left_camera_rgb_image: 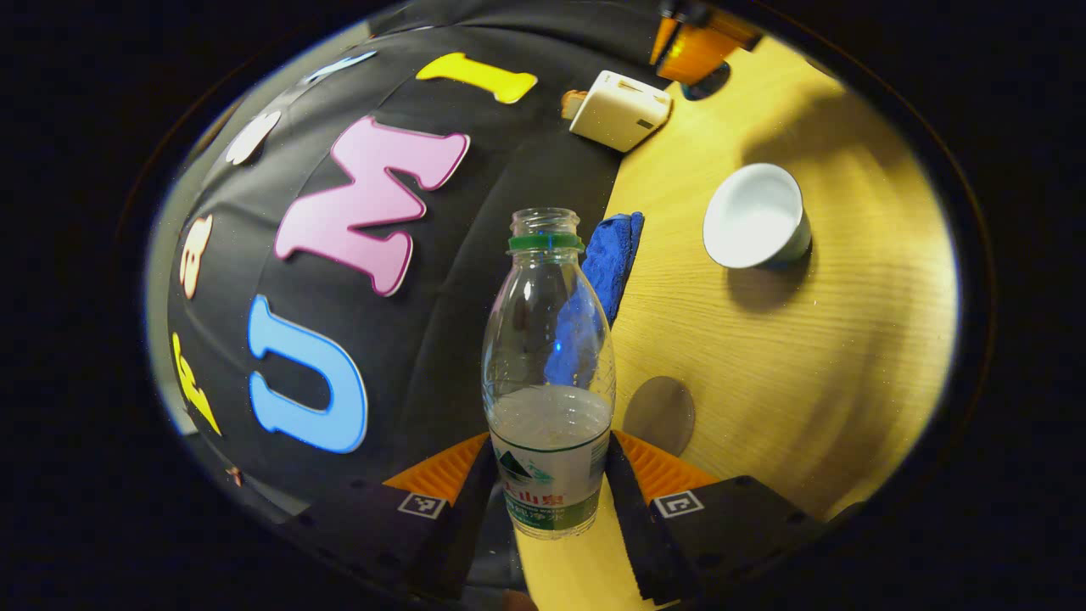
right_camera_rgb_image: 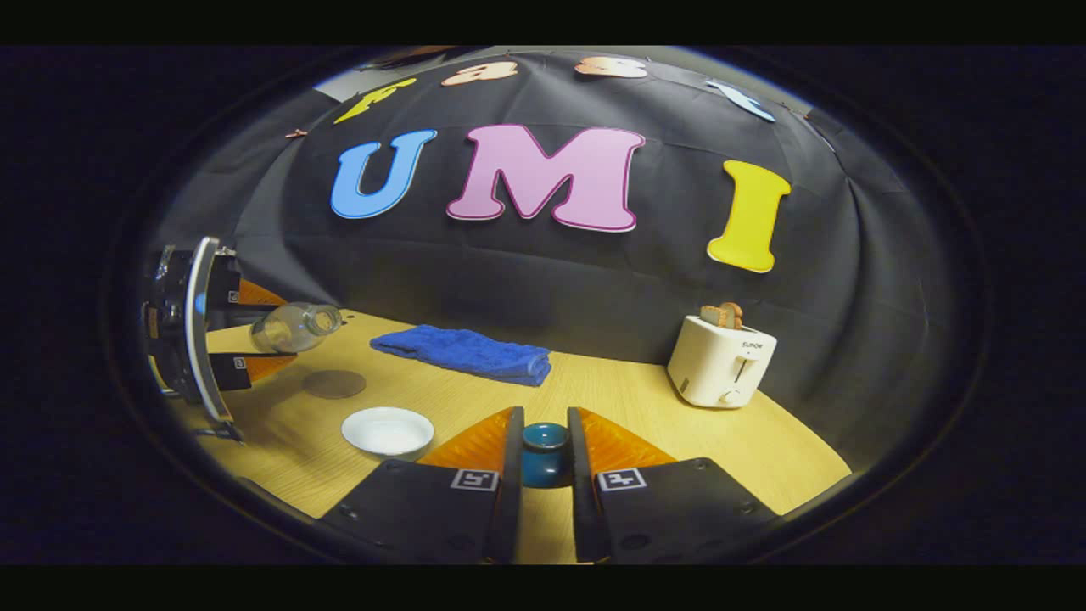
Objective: Open the teacup lid with one hand, grasp the water bottle and pour water into the teacup with the other hand; after pouring, place the water bottle on the coaster and then close the teacup lid.
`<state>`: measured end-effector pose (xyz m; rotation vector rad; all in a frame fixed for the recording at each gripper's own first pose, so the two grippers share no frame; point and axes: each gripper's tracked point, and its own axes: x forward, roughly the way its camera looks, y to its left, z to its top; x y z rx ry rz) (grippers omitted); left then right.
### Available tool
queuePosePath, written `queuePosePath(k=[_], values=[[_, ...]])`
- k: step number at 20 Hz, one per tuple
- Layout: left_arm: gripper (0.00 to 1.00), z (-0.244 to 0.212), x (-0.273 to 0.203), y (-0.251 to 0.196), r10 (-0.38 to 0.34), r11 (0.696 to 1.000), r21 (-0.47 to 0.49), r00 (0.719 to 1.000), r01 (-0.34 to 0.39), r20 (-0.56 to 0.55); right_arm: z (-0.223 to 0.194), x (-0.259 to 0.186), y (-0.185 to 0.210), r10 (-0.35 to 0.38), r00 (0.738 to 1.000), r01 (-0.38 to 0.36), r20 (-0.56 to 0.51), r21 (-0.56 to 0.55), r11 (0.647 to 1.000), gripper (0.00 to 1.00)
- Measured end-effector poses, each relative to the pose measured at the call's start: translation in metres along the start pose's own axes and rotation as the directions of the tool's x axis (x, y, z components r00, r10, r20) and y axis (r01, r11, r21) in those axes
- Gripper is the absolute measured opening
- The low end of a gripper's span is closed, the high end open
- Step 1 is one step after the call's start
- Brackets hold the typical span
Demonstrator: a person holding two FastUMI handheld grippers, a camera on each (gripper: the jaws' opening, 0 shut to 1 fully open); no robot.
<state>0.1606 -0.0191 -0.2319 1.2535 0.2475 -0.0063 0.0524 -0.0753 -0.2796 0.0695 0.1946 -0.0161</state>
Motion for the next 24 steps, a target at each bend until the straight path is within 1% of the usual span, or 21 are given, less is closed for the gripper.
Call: queuePosePath(k=[1,2,3,4,5,6,7,8,9,15,24], values=[[0.73,0.002,0.002,0.002,0.011,0.999,0.034,1.000,-0.011,0.006,-0.001,-0.001,-0.002,-0.002,1.000,0.002,0.000,-0.001,1.000,0.27],[0.73,0.006,0.005,0.004,0.019,0.998,0.057,1.000,-0.020,0.012,-0.001,-0.001,-0.002,-0.002,1.000,0.002,0.000,-0.001,1.000,0.31],[0.74,0.007,0.007,0.006,0.024,0.997,0.074,0.999,-0.026,0.021,-0.002,-0.001,-0.003,-0.004,1.000,0.004,-0.001,-0.002,1.000,0.31],[0.74,0.009,0.007,0.006,0.026,0.996,0.090,0.999,-0.029,0.030,-0.002,-0.001,-0.003,-0.003,1.000,0.003,-0.001,-0.003,1.000,0.23],[0.74,0.009,0.006,0.008,0.031,0.993,0.111,0.999,-0.035,0.035,-0.003,-0.001,-0.004,-0.004,1.000,0.004,-0.001,-0.004,1.000,0.23],[0.73,0.012,0.007,0.009,0.038,0.990,0.134,0.998,-0.044,0.042,-0.003,-0.002,-0.004,-0.004,1.000,0.004,-0.001,-0.006,1.000,0.27],[0.74,0.014,0.008,0.010,0.046,0.987,0.154,0.998,-0.053,0.050,-0.003,-0.001,-0.005,-0.006,1.000,0.006,0.000,-0.008,1.000,0.27],[0.73,0.015,0.010,0.010,0.049,0.984,0.170,0.997,-0.058,0.056,-0.003,-0.002,-0.005,-0.006,1.000,0.006,0.000,-0.010,1.000,0.23],[0.73,0.016,0.010,0.010,0.052,0.981,0.183,0.997,-0.063,0.062,-0.004,-0.002,-0.006,-0.006,1.000,0.006,0.000,-0.012,1.000,0.27],[0.74,0.016,0.011,0.008,0.072,0.952,0.290,0.993,-0.095,0.089,-0.003,-0.002,-0.004,-0.002,1.000,0.003,0.003,-0.017,1.000,0.27],[0.73,0.017,0.014,0.005,0.090,0.918,0.375,0.990,-0.125,0.109,-0.006,-0.004,-0.004,-0.006,1.000,0.006,0.001,-0.024,1.000,0.27]])
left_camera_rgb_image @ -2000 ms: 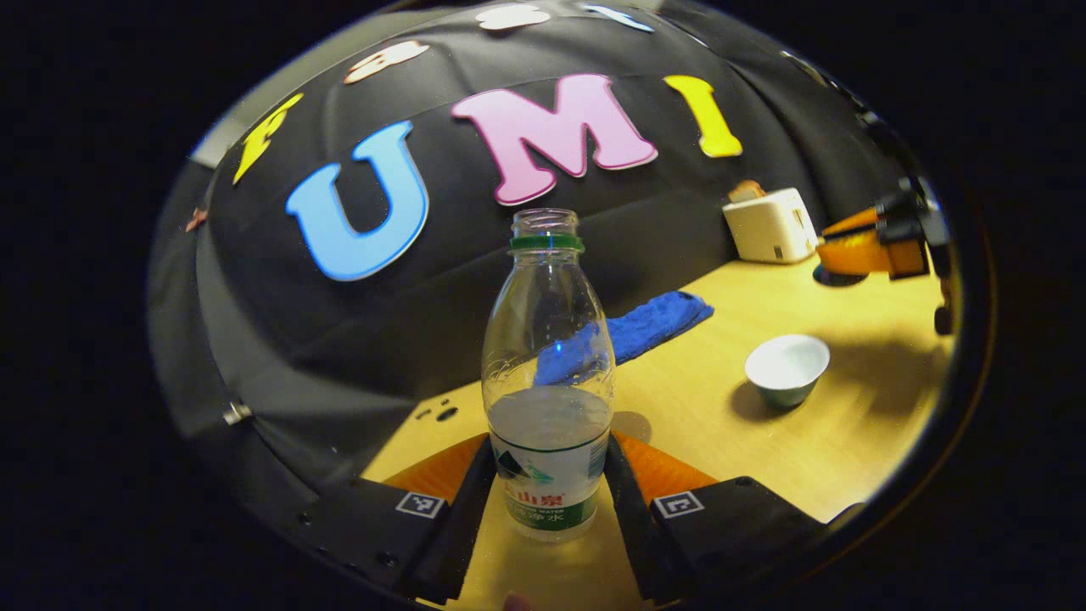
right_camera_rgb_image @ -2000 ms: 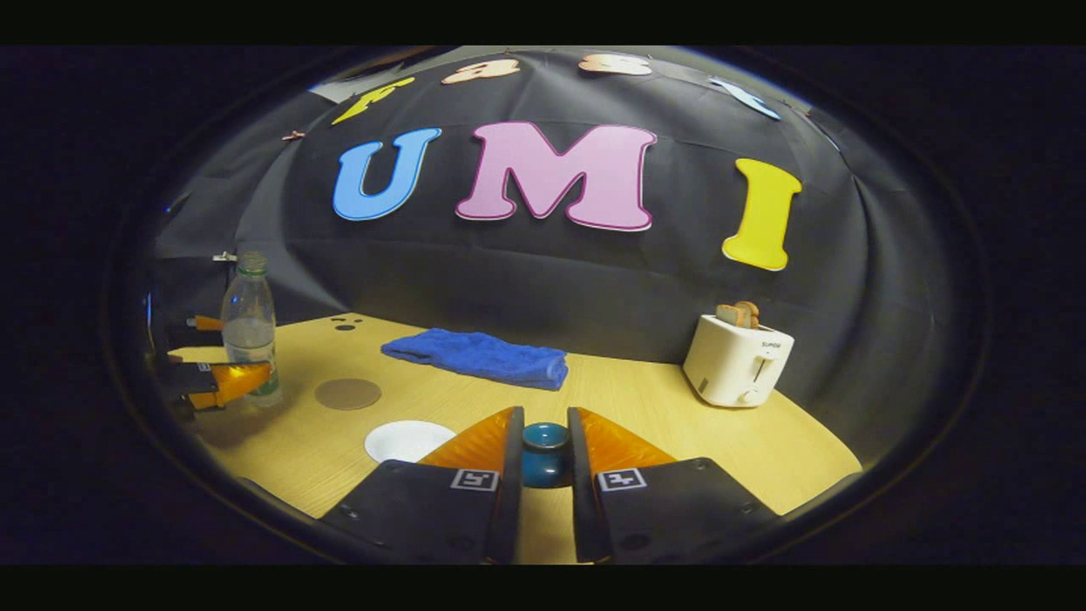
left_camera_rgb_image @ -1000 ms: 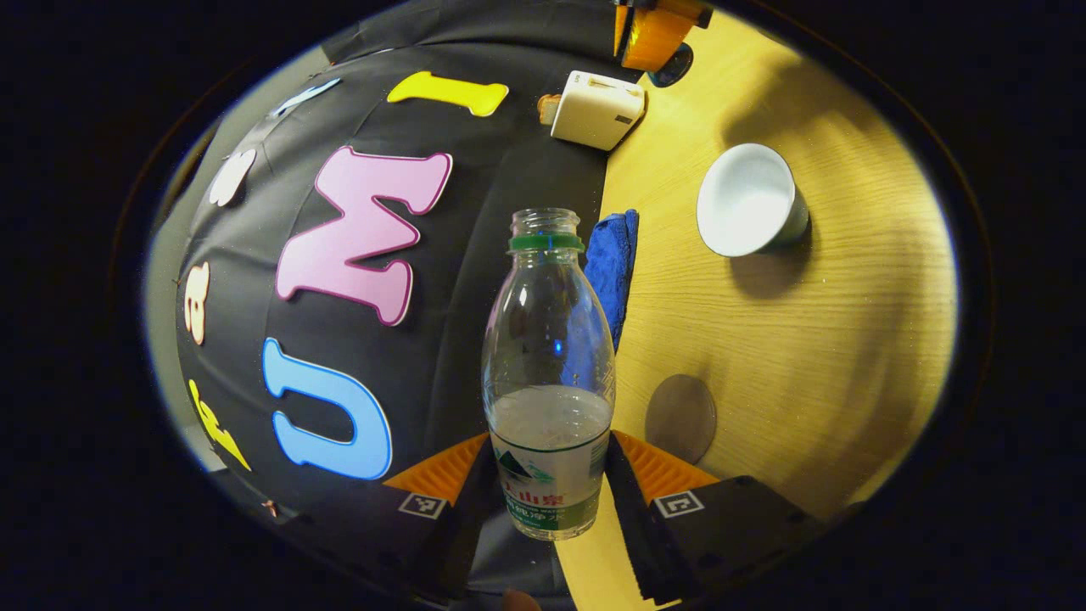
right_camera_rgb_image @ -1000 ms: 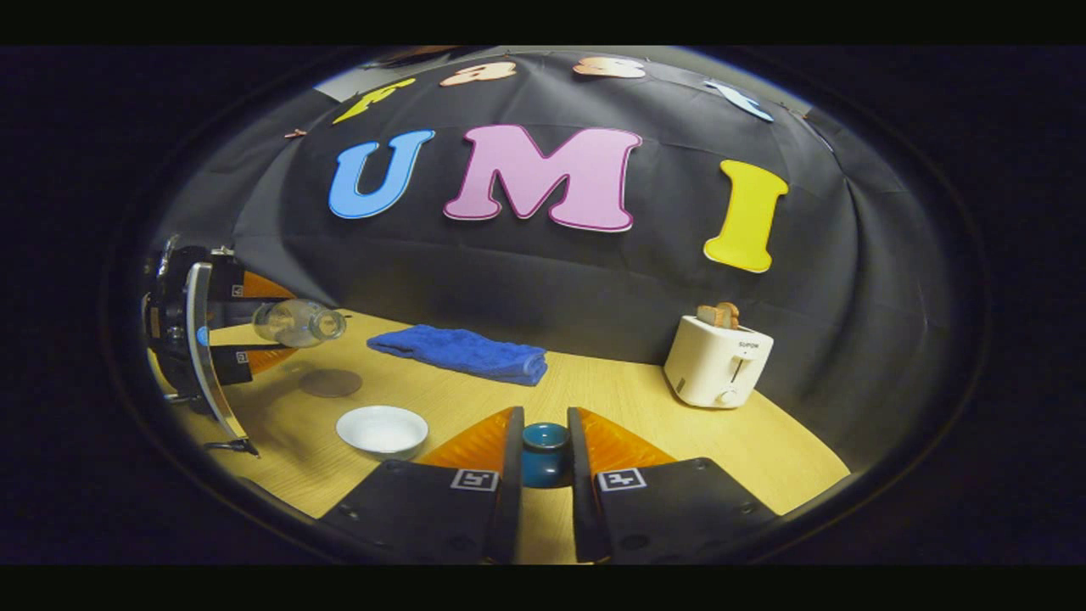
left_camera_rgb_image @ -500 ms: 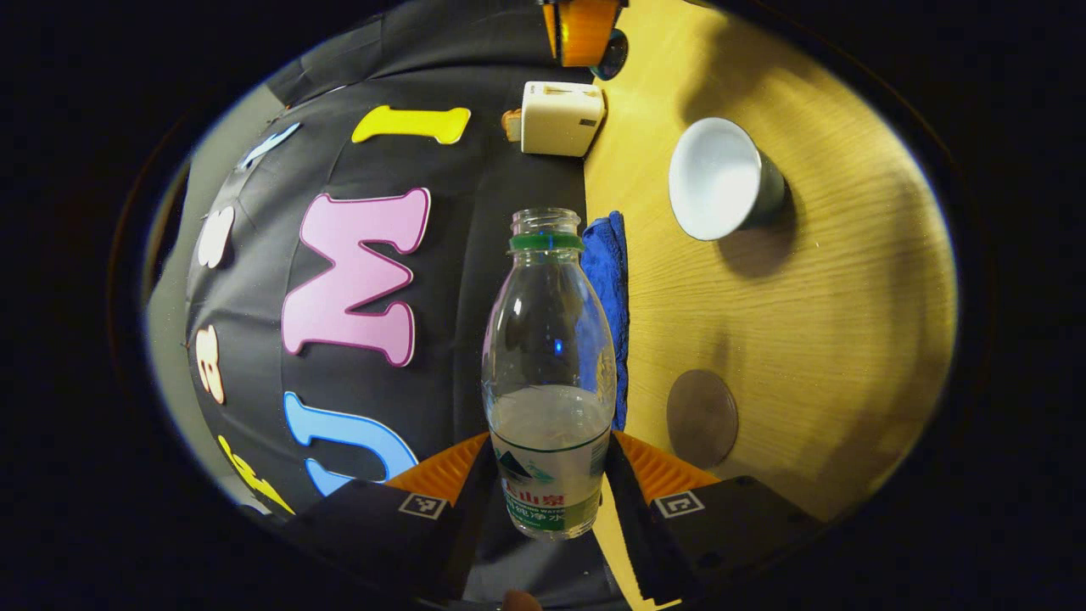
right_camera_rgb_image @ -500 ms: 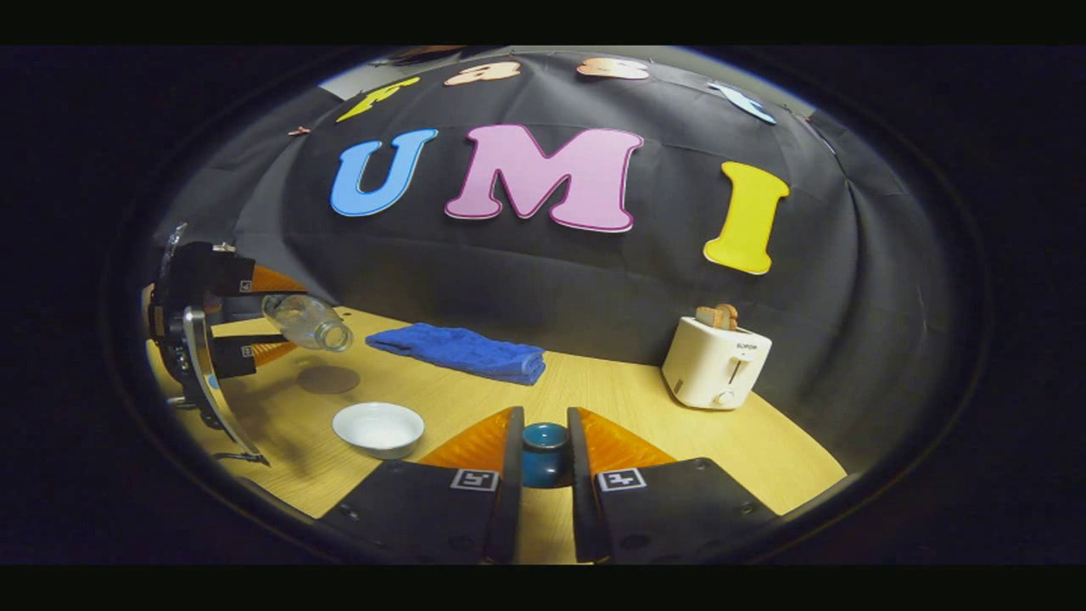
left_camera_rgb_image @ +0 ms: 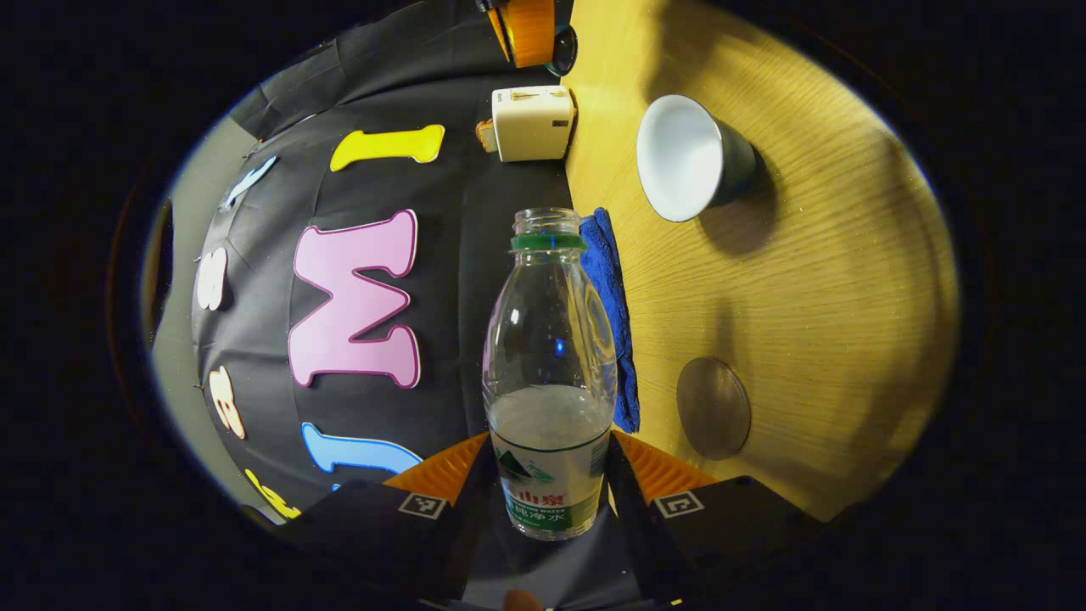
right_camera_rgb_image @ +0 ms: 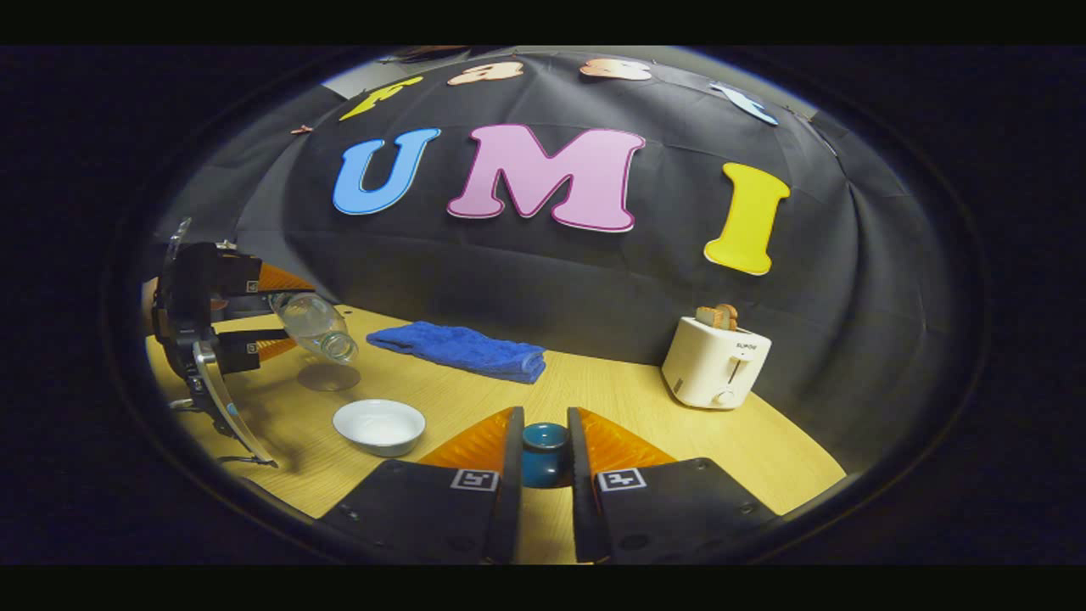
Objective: Open the teacup lid with one hand, grasp the water bottle and pour water into the teacup with the other hand; after pouring, place the water bottle on the coaster and then close the teacup lid.
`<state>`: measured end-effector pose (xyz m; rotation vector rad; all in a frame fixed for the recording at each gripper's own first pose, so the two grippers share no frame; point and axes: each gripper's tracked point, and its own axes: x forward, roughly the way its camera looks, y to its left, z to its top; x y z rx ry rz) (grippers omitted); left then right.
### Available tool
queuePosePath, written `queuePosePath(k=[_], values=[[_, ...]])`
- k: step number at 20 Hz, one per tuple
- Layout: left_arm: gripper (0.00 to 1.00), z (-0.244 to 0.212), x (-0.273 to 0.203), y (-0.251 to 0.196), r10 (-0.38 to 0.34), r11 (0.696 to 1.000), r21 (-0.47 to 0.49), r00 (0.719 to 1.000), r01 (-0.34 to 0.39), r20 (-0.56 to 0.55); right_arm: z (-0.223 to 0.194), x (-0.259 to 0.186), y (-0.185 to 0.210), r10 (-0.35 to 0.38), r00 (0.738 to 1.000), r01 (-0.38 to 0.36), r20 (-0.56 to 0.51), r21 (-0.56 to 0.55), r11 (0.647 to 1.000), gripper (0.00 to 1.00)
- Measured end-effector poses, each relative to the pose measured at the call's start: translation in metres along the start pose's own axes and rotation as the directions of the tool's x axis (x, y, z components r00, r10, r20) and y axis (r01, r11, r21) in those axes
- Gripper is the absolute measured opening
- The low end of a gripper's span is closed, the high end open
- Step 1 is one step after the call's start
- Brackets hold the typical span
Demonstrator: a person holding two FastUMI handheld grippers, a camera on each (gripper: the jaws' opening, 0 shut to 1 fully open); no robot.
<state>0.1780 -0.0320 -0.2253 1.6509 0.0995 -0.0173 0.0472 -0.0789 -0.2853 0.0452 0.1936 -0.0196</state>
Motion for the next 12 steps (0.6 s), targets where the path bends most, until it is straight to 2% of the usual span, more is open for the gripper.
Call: queuePosePath(k=[3,4,5,7,10,11,12], values=[[0.73,0.0035,0.0008,-0.0027,0.008,1.000,0.021,1.000,-0.008,0.010,-0.0008,-0.0013,-0.0006,-0.002,1.000,0.002,-0.001,-0.002,1.000,0.27],[0.73,0.0048,0.0010,-0.0042,0.009,1.000,0.028,1.000,-0.009,0.012,-0.0010,-0.0016,-0.0011,-0.003,1.000,0.003,-0.001,-0.002,1.000,0.31],[0.73,0.0043,0.0007,-0.0030,0.010,0.999,0.036,1.000,-0.011,0.013,-0.0014,-0.0012,-0.0013,-0.003,1.000,0.003,-0.001,-0.002,1.000,0.28],[0.73,0.0056,0.0013,-0.0035,0.013,0.999,0.046,1.000,-0.013,0.016,-0.0021,-0.0015,-0.0018,-0.002,1.000,0.002,-0.001,-0.001,1.000,0.27],[0.73,0.0080,0.0000,-0.0027,0.020,0.998,0.062,1.000,-0.021,0.022,-0.0030,-0.0010,-0.0024,-0.003,1.000,0.003,-0.003,-0.003,1.000,0.27],[0.73,0.0078,0.0002,-0.0027,0.022,0.997,0.067,0.999,-0.024,0.025,-0.0033,-0.0010,-0.0025,-0.002,1.000,0.002,-0.003,-0.002,1.000,0.31],[0.73,0.0078,0.0010,-0.0027,0.025,0.997,0.071,0.999,-0.027,0.028,-0.0031,-0.0015,-0.0024,-0.003,1.000,0.003,-0.003,-0.002,1.000,0.27]])
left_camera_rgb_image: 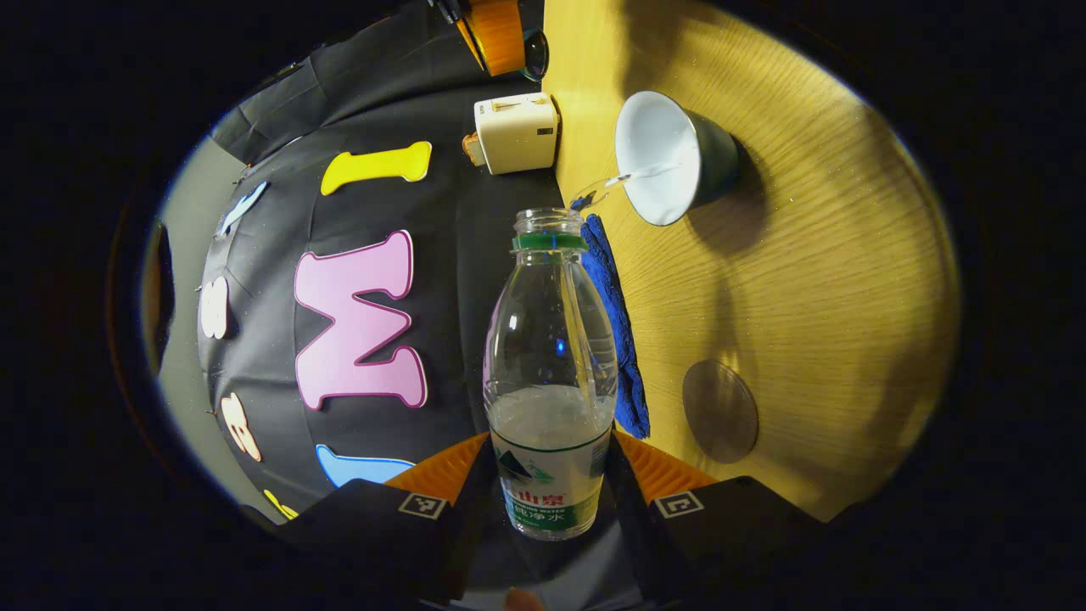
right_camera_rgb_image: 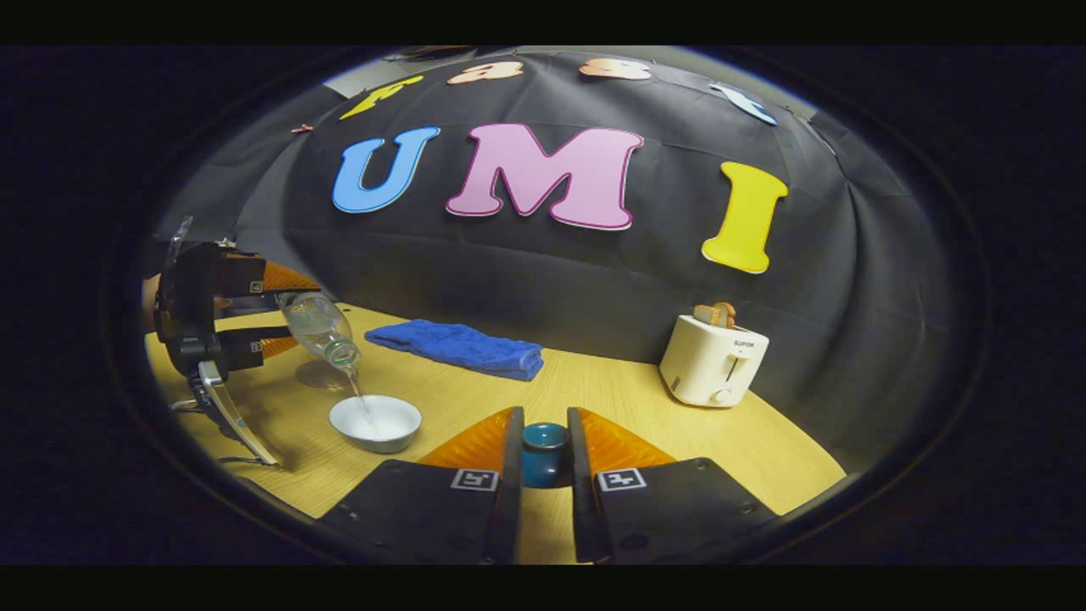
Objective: Open the teacup lid with one hand, grasp the water bottle and pour water into the teacup with the other hand; after pouring, place the water bottle on the coaster and then close the teacup lid.
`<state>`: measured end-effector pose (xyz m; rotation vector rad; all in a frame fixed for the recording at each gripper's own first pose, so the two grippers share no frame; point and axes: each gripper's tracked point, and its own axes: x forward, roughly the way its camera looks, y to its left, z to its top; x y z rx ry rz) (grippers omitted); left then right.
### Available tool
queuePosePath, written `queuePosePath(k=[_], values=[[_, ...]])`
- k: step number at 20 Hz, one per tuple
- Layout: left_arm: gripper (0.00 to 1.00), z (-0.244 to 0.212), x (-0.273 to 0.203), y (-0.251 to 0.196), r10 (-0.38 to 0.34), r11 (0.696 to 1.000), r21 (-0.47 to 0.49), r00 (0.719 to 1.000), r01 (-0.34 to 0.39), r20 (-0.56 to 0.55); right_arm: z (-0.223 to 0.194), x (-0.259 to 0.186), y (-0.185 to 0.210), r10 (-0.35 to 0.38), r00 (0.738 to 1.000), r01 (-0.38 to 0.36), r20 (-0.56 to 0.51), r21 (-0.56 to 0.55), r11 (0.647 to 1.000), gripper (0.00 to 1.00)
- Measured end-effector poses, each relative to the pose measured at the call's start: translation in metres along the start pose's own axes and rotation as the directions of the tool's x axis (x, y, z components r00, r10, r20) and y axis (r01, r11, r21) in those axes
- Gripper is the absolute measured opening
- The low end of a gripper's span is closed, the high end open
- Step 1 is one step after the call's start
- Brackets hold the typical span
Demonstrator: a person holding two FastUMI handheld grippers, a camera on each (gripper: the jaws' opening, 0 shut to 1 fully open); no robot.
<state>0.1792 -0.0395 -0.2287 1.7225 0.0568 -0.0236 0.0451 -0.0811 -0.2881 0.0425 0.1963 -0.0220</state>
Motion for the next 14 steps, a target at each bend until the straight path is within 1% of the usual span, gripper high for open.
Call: queuePosePath(k=[1,3,4,8,9,10,12,13,14], values=[[0.73,-0.001,0.000,0.001,0.003,1.000,0.003,1.000,-0.003,0.002,0.000,0.000,0.001,0.000,1.000,0.000,0.001,0.000,1.000,0.31],[0.73,-0.001,0.000,0.003,0.012,1.000,0.013,1.000,-0.013,0.004,0.000,0.001,0.000,0.001,1.000,-0.001,0.002,-0.001,1.000,0.31],[0.73,0.000,0.001,0.003,0.016,1.000,0.018,1.000,-0.016,0.004,0.000,0.001,0.001,0.002,1.000,-0.002,0.003,-0.002,1.000,0.27],[0.73,0.002,0.000,0.008,0.041,0.998,0.045,0.999,-0.042,0.023,0.001,0.001,0.000,0.001,1.000,-0.001,0.006,-0.003,1.000,0.28],[0.74,0.003,0.000,0.009,0.048,0.997,0.051,0.998,-0.049,0.029,0.001,0.000,0.000,0.000,1.000,0.000,0.006,-0.002,1.000,0.31],[0.73,0.005,0.000,0.010,0.054,0.997,0.058,0.998,-0.056,0.036,0.002,-0.001,0.000,0.001,1.000,0.000,0.006,-0.002,1.000,0.31],[0.74,0.006,0.003,0.014,0.063,0.995,0.071,0.997,-0.066,0.047,0.002,-0.001,0.000,0.000,1.000,0.000,0.009,-0.004,1.000,0.24],[0.74,0.006,0.005,0.016,0.066,0.995,0.076,0.996,-0.070,0.052,0.002,-0.002,0.000,0.000,1.000,0.000,0.010,-0.006,1.000,0.27],[0.74,0.006,0.007,0.017,0.070,0.994,0.080,0.996,-0.074,0.057,0.002,-0.001,0.000,0.000,1.000,0.000,0.009,-0.007,1.000,0.28]])
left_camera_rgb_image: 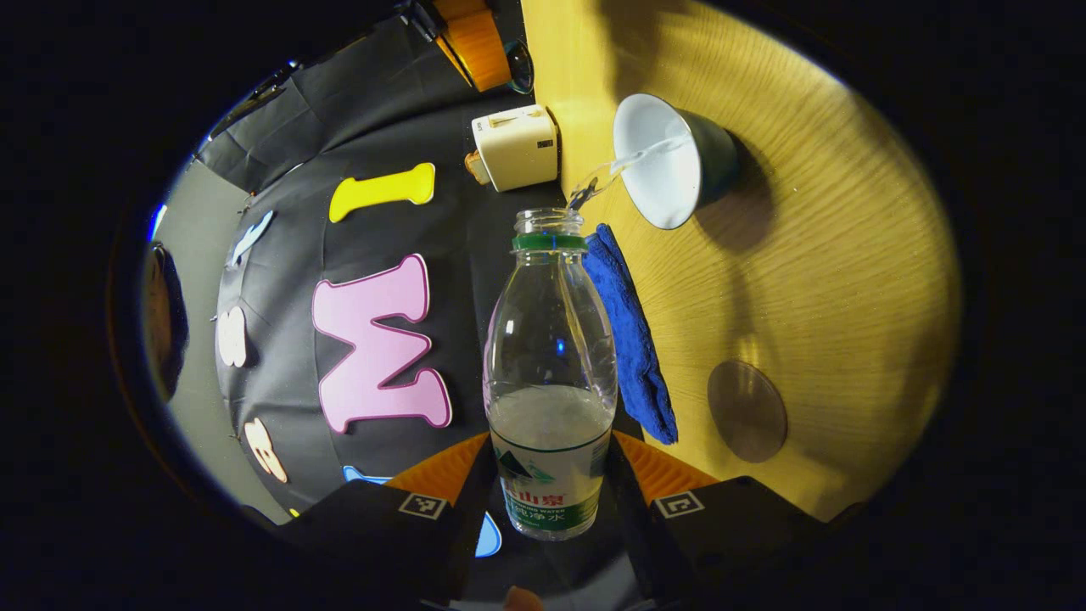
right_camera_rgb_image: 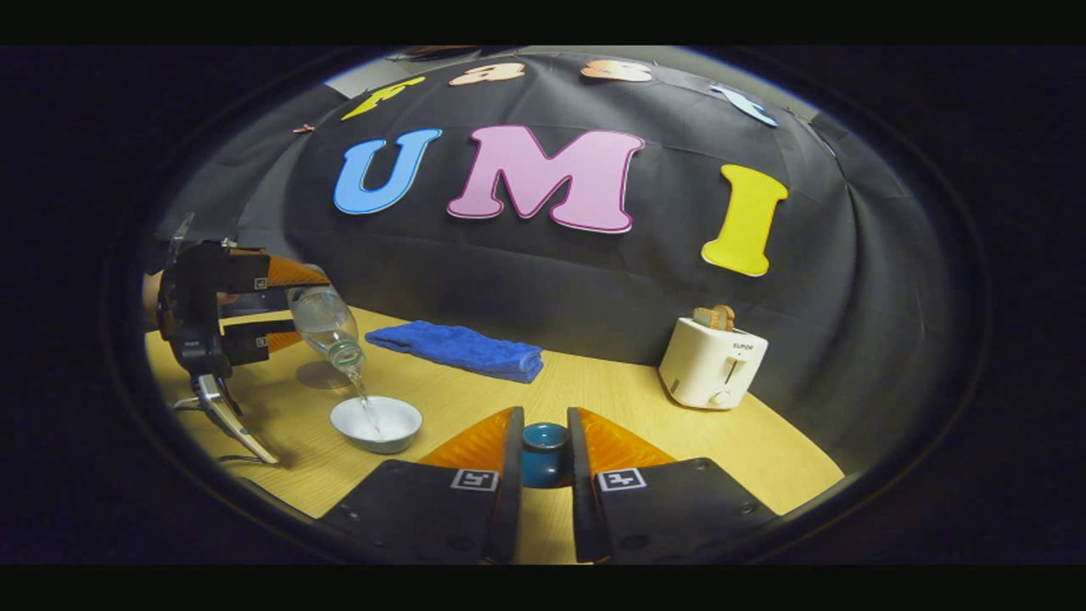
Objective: Open the teacup lid with one hand, grasp the water bottle and pour water into the teacup with the other hand; after pouring, place the water bottle on the coaster and then close the teacup lid.
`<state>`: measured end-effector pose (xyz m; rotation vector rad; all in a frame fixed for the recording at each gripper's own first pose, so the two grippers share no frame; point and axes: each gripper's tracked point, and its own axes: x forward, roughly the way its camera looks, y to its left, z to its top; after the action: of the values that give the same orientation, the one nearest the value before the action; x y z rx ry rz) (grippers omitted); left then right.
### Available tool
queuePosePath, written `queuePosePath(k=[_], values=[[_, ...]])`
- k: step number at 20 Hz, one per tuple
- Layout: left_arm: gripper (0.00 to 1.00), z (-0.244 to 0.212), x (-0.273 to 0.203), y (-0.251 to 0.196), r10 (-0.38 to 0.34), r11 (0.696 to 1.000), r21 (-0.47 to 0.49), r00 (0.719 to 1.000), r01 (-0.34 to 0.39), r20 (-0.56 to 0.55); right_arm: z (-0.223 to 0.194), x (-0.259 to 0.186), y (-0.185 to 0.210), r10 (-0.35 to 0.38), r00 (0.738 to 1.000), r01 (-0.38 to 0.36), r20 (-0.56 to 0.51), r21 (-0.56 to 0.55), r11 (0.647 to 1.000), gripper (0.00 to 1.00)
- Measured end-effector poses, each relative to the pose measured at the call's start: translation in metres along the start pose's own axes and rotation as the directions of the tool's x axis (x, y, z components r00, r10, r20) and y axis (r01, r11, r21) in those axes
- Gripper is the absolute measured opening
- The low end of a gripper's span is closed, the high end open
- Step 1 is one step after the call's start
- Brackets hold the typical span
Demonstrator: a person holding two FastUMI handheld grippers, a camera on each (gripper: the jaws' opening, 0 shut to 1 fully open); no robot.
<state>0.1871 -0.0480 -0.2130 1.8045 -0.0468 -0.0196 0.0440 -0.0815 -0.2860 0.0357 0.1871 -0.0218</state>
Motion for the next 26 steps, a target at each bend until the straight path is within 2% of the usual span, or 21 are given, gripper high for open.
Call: queuePosePath(k=[5,6,7,8,9,19,23,24,25,26], values=[[0.74,-0.001,0.003,0.005,0.017,0.999,0.031,1.000,-0.018,0.023,0.001,-0.002,-0.002,-0.009,1.000,0.009,0.002,-0.009,1.000,0.27],[0.74,-0.001,0.004,0.006,0.022,0.999,0.039,0.999,-0.023,0.029,0.001,-0.002,-0.002,-0.008,1.000,0.008,0.001,-0.011,1.000,0.31],[0.73,-0.001,0.006,0.008,0.026,0.999,0.047,0.999,-0.028,0.035,0.001,-0.002,-0.001,-0.007,1.000,0.007,0.001,-0.011,1.000,0.31],[0.74,0.000,0.006,0.009,0.032,0.998,0.053,0.999,-0.034,0.041,0.001,-0.001,-0.001,-0.005,1.000,0.005,0.001,-0.013,1.000,0.23],[0.74,-0.001,0.006,0.011,0.038,0.997,0.059,0.998,-0.041,0.048,0.002,-0.001,-0.001,-0.004,1.000,0.004,0.003,-0.013,1.000,0.27],[0.73,0.003,0.016,0.019,0.088,0.988,0.119,0.990,-0.101,0.114,0.003,-0.001,-0.002,-0.004,1.000,0.004,0.010,-0.013,1.000,0.27],[0.73,0.004,0.019,0.030,0.134,0.979,0.138,0.981,-0.153,0.141,0.003,-0.002,-0.004,-0.007,1.000,0.007,0.010,-0.017,1.000,0.27],[0.73,0.006,0.021,0.033,0.144,0.976,0.142,0.978,-0.166,0.151,0.003,-0.002,-0.004,-0.009,1.000,0.009,0.011,-0.019,1.000,0.31],[0.74,0.006,0.022,0.035,0.153,0.973,0.149,0.975,-0.177,0.162,0.004,-0.002,-0.004,-0.010,1.000,0.011,0.013,-0.020,1.000,0.27],[0.73,0.008,0.022,0.036,0.161,0.968,0.163,0.971,-0.190,0.174,0.005,-0.003,-0.004,-0.010,1.000,0.011,0.016,-0.020,1.000,0.27]])
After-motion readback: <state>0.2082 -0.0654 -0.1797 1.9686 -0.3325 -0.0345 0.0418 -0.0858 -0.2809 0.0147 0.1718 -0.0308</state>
